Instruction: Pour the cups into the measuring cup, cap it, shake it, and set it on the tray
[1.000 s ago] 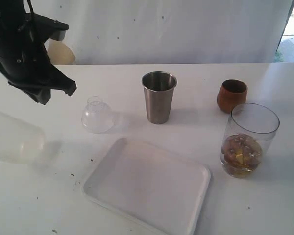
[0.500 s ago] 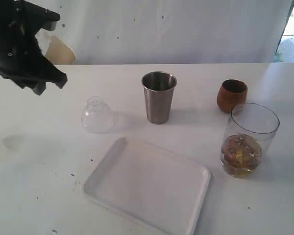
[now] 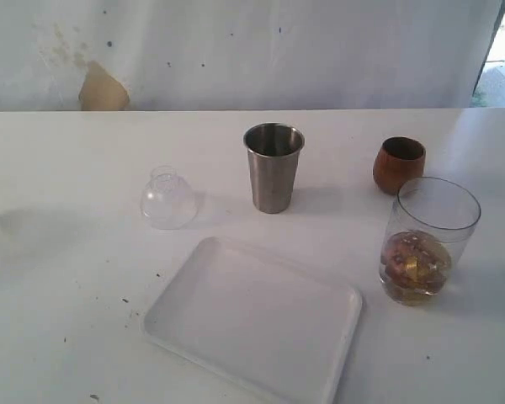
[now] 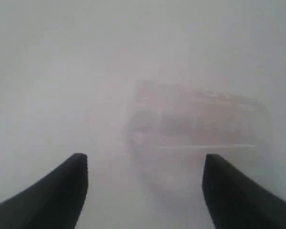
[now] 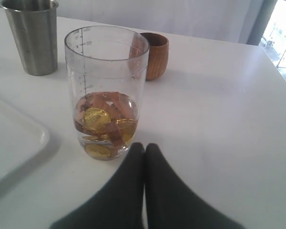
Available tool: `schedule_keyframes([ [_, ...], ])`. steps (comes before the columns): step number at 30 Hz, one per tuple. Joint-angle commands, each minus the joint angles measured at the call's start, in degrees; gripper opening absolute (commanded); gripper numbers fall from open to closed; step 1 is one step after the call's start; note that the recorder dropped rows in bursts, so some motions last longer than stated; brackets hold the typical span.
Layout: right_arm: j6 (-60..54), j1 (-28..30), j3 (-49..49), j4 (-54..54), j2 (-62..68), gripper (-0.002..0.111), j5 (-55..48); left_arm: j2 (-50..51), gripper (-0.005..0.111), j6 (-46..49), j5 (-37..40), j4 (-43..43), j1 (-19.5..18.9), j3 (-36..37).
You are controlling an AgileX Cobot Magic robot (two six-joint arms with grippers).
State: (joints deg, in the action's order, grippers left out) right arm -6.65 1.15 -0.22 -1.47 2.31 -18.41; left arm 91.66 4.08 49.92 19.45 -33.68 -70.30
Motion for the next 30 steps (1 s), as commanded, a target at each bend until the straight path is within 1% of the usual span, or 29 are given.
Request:
schedule_keyframes([
  [1,-0.22,-0.09,0.22,-0.26,0.21,0.0,0.53,7.0,0.066,29.8,-2.53,40.28,-7.54,5.95],
  [2,-0.22,-0.09,0.22,-0.26,0.21,0.0,0.53,8.37,0.066,30.52,-4.42,39.38,-7.83,6.1],
  [5,-0.22,-0.09,0.22,-0.26,0.21,0.0,0.53,11.4,0.066,30.86,-10.0,33.19,-8.06,6.18],
  [7,-0.22,-0.09,0.22,-0.26,0.21,0.0,0.53,13.42,0.066,30.95,-11.52,33.06,-8.37,6.18],
  [9,-0.22,-0.09,0.22,-0.26,0.21,0.0,0.53,15.46,0.066,35.41,-10.83,36.71,-8.47,6.18],
  [11,-0.22,-0.09,0.22,-0.26,0.21,0.0,0.53,17.41,0.066,41.1,-8.05,41.95,-8.37,6.18],
  [13,-0.22,-0.09,0.22,-0.26,0.21,0.0,0.53,19.42,0.066,44.81,-4.48,46.77,-8.37,6.18],
  [16,-0.22,-0.09,0.22,-0.26,0.21,0.0,0.53,22.97,0.066,47.21,2.53,50.76,-8.37,6.18],
  [20,-0.22,-0.09,0.22,-0.26,0.21,0.0,0.53,25.88,0.066,50.44,9.95,55.0,-8.14,6.18],
  [22,-0.22,-0.09,0.22,-0.26,0.21,0.0,0.53,26.35,0.063,52.0,13.23,58.66,-7.74,6.18],
  [23,-0.22,-0.09,0.22,-0.26,0.21,0.0,0.53,26.35,0.06,52.55,14.93,60.45,-7.46,6.18],
  [24,-0.22,-0.09,0.22,-0.26,0.21,0.0,0.53,26.35,0.054,53.67,17.55,62.81,-7.18,6.18],
  [25,-0.22,-0.09,0.22,-0.26,0.21,0.0,0.53,26.35,0.047,55.09,20.04,65.36,-6.85,6.18],
  [26,-0.22,-0.09,0.22,-0.26,0.21,0.0,0.53,26.35,0.04,56.15,20.04,67.97,-6.48,6.18],
  [27,-0.22,-0.09,0.22,-0.26,0.21,0.0,0.53,26.35,0.03,56.85,20.04,70.13,-6.0,6.18],
  [29,-0.22,-0.09,0.22,-0.26,0.21,0.0,0.53,26.13,0.014,56.01,20.04,68.78,-4.77,6.18],
  [30,-0.22,-0.09,0.22,-0.26,0.21,0.0,0.53,26.13,0.011,55.38,20.04,66.59,-3.89,6.18],
])
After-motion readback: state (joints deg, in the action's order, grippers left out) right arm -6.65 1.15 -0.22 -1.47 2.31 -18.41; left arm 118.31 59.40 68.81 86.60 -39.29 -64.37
